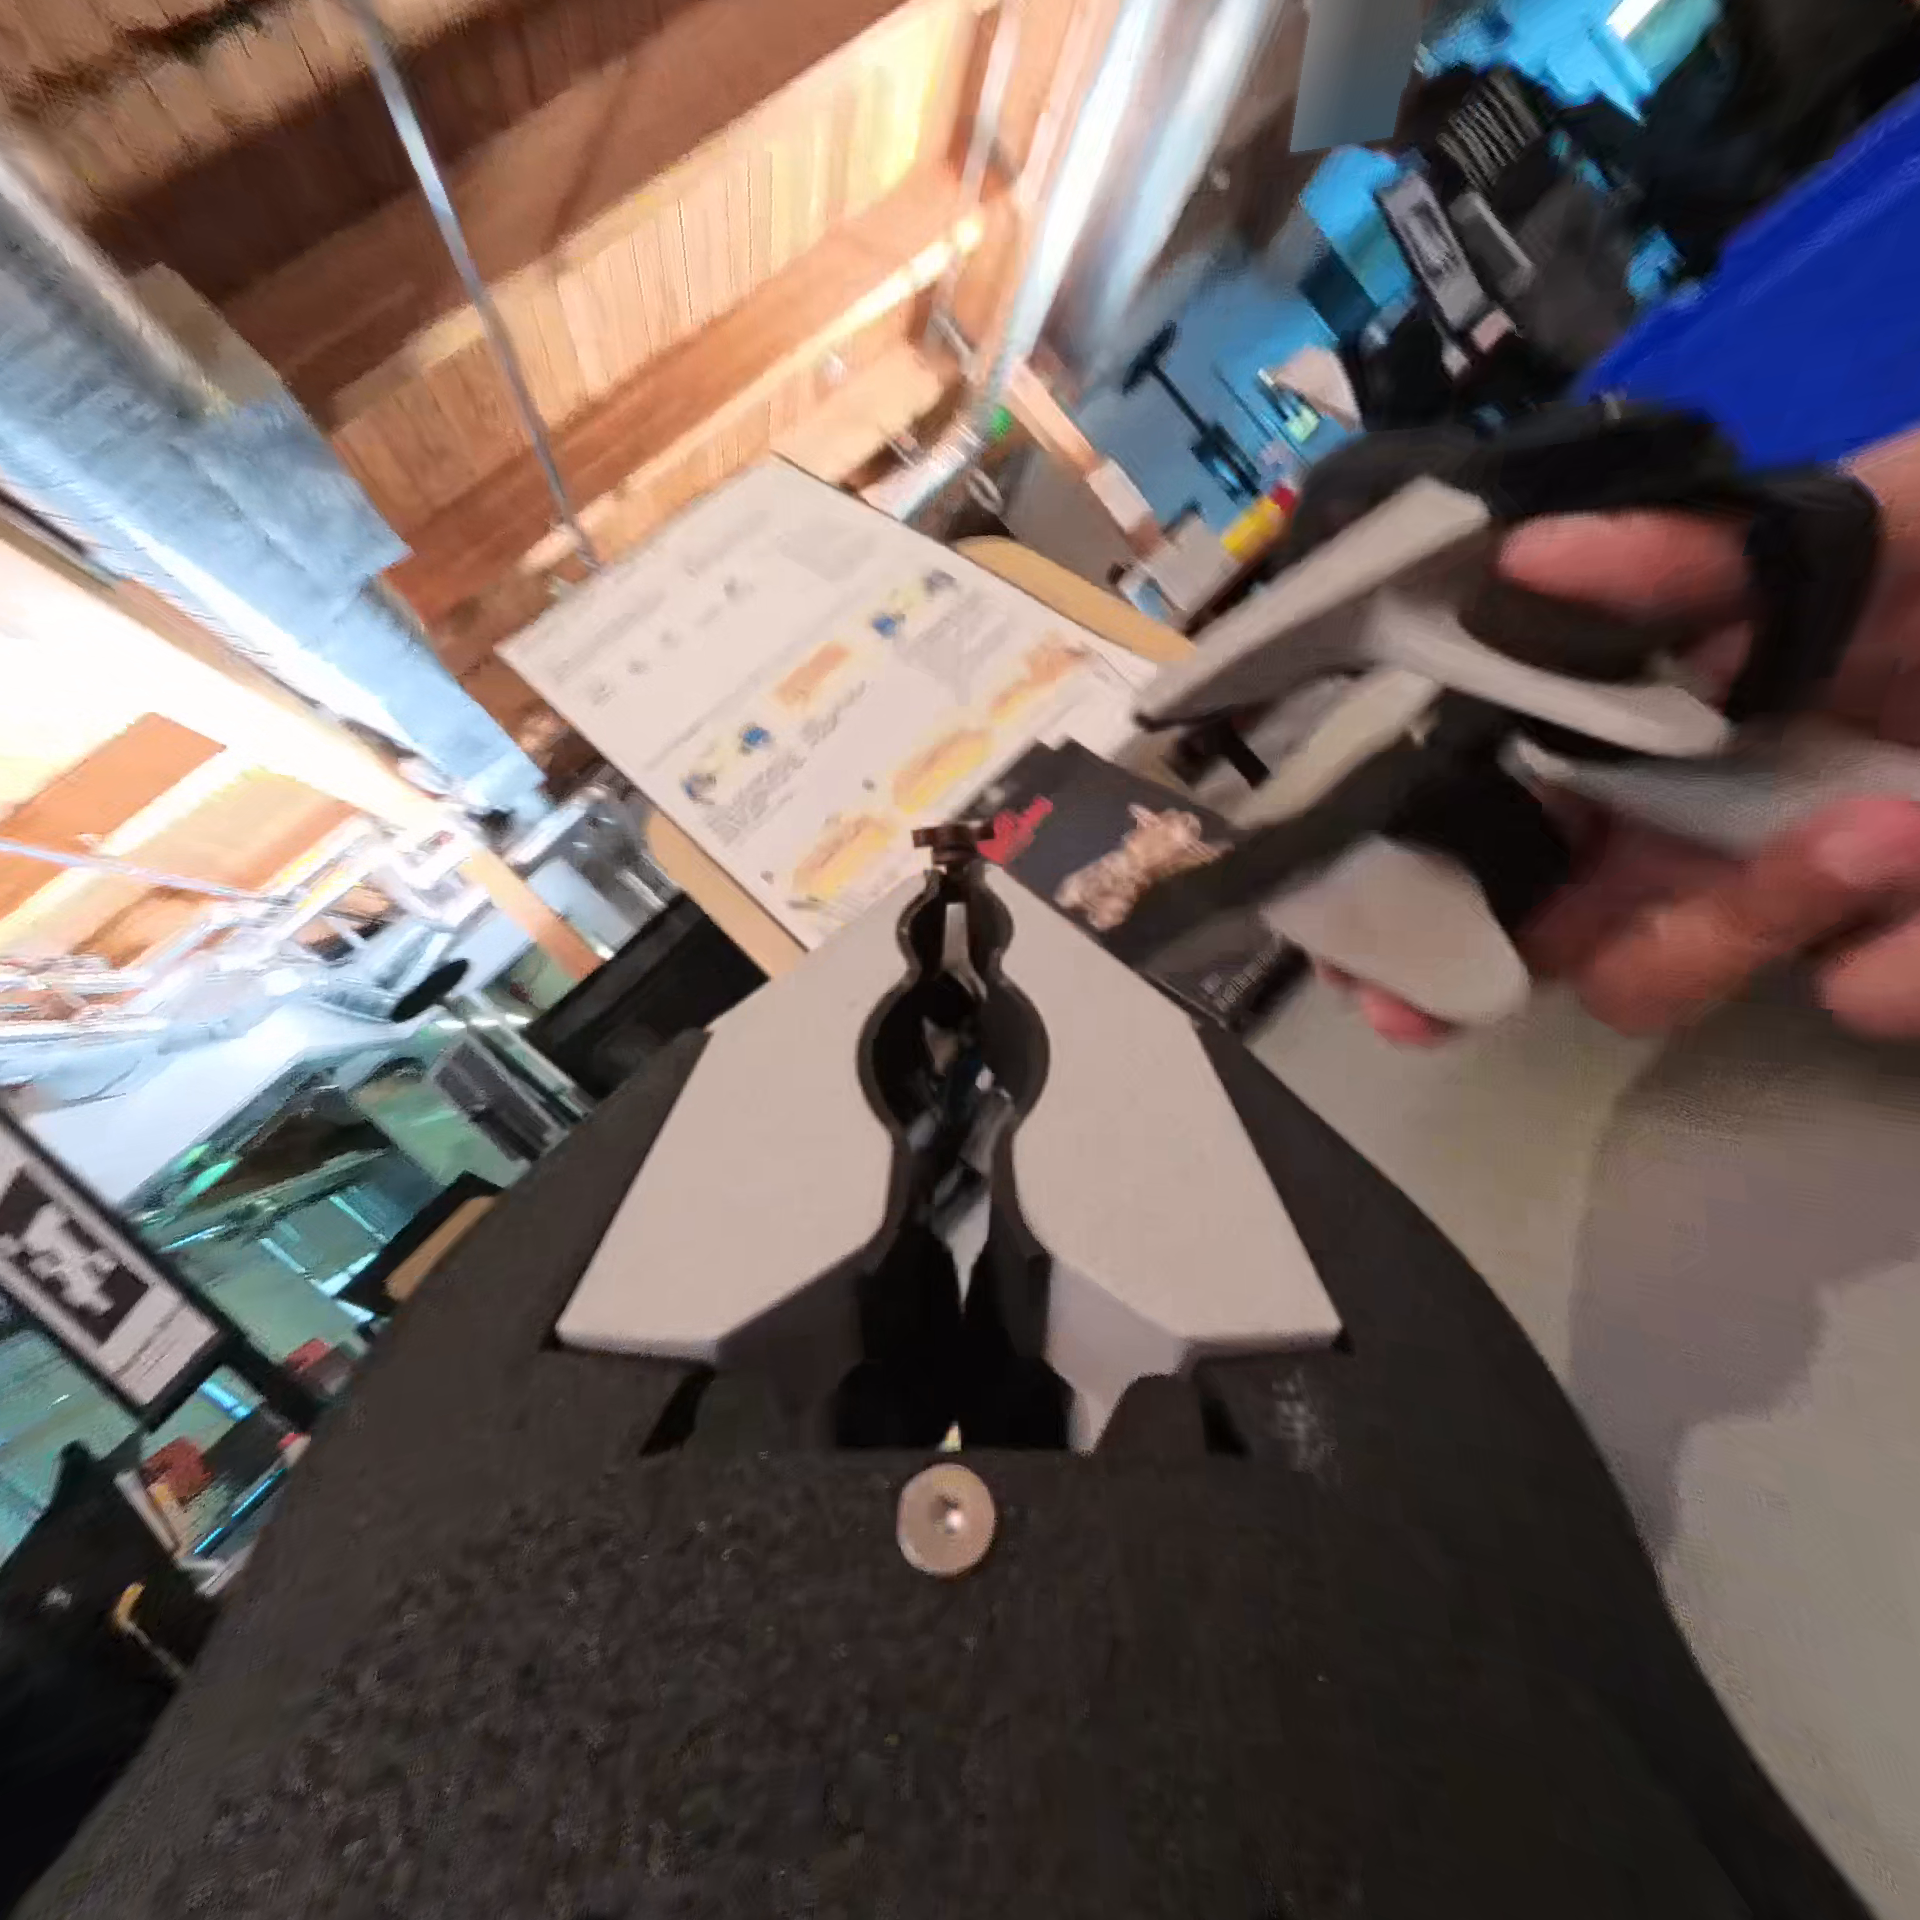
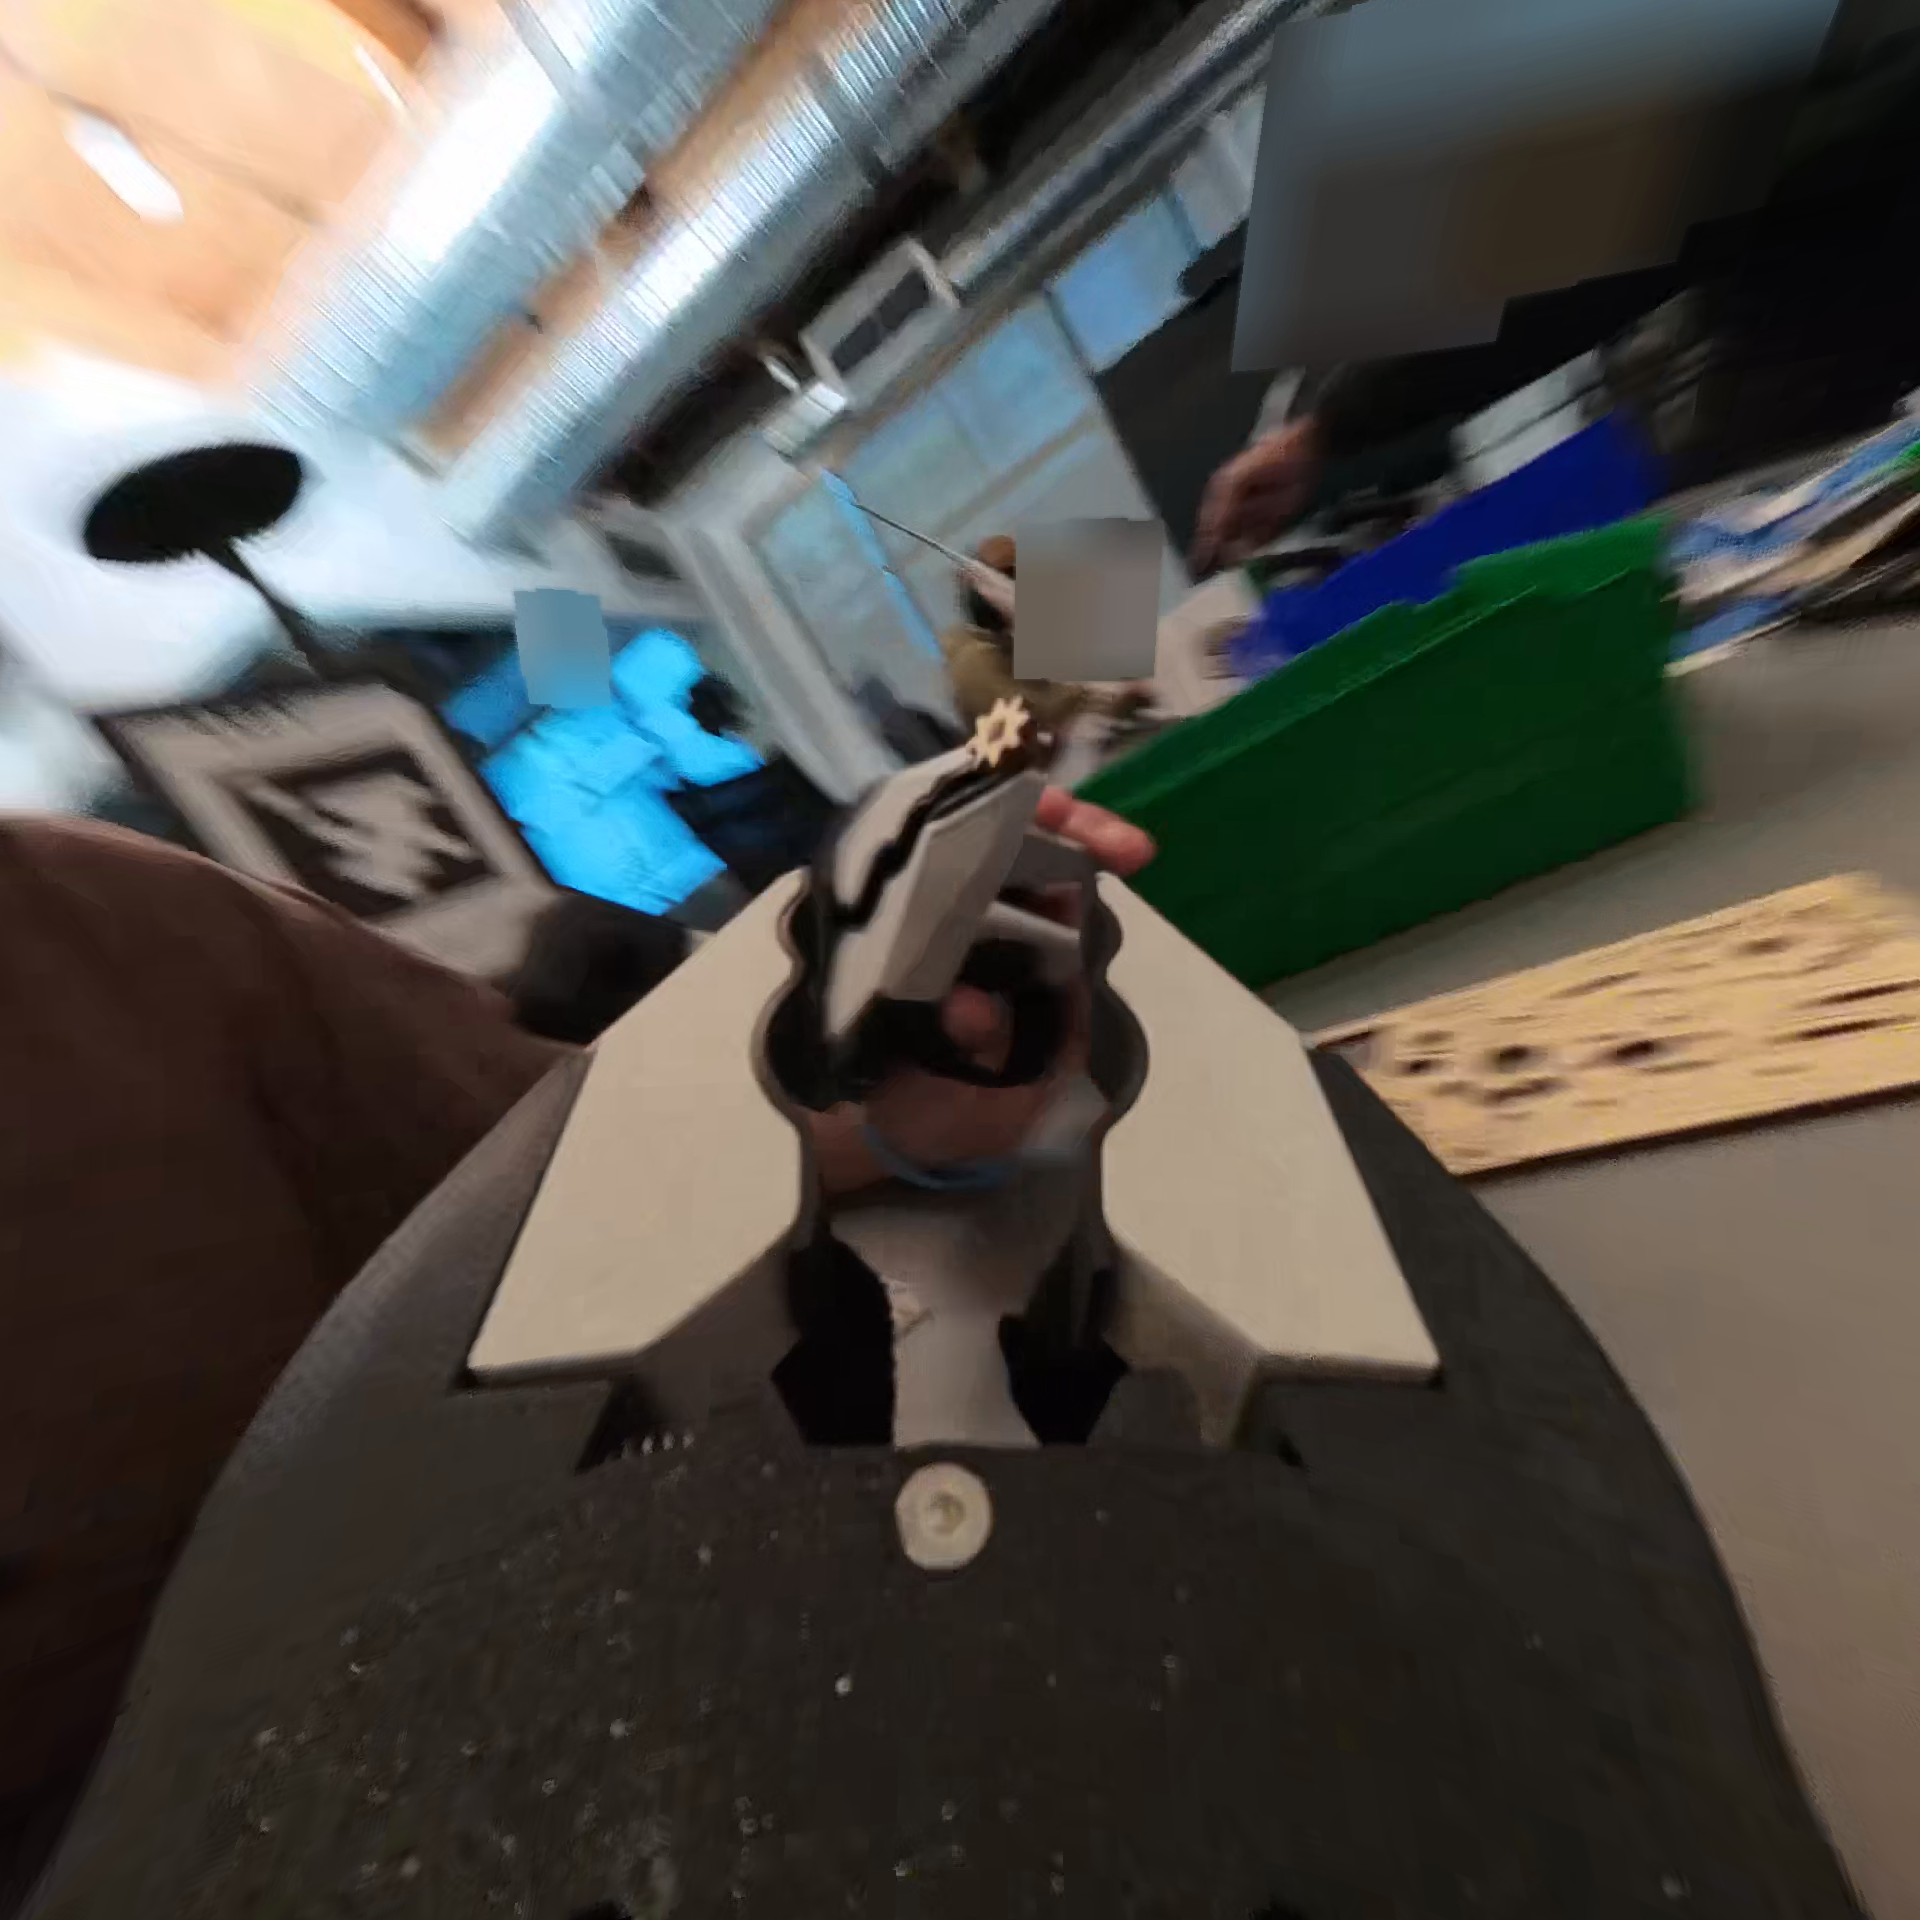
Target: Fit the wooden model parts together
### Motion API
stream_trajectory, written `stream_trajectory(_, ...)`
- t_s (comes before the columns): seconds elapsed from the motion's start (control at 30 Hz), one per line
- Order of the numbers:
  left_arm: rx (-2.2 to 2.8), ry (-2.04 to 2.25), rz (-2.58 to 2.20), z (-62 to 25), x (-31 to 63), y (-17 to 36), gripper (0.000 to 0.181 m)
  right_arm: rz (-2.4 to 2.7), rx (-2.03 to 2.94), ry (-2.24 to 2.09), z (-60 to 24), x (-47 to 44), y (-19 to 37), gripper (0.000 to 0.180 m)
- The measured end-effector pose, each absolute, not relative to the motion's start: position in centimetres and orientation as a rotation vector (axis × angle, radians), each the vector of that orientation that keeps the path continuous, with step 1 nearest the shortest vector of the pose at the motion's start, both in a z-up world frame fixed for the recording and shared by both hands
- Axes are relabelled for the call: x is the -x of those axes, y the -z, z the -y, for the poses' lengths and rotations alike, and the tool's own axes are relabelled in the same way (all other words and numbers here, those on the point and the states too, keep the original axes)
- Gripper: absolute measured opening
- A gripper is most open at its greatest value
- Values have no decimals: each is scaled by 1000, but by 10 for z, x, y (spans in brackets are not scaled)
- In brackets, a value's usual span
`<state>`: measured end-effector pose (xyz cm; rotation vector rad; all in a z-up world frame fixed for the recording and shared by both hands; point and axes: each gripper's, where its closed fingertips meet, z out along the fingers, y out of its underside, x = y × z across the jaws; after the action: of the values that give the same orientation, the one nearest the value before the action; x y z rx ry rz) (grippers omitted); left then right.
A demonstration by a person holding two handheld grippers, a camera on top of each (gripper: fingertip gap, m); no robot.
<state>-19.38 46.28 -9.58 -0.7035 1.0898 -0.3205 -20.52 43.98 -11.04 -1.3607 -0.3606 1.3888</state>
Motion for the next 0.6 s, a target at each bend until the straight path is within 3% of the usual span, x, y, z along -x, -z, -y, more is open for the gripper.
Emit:
stream_trajectory(0.1, 721, 274, -1191, -467, 187, 114, 0, 349, 1390, -871, -459, 179, 118, 27)
stream_trajectory(0.23, 696, 294, -1293, -461, 174, 134, 1, 425, 1386, -626, -457, 172, 115, 13)
stream_trajectory(0.47, 798, 360, -1305, -470, 170, 145, 1, 434, 1498, -479, -468, 170, 136, 31)
stream_trajectory(0.6, 793, 349, -1308, -469, 170, 145, 1, 452, 1515, -428, -469, 171, 139, 28)
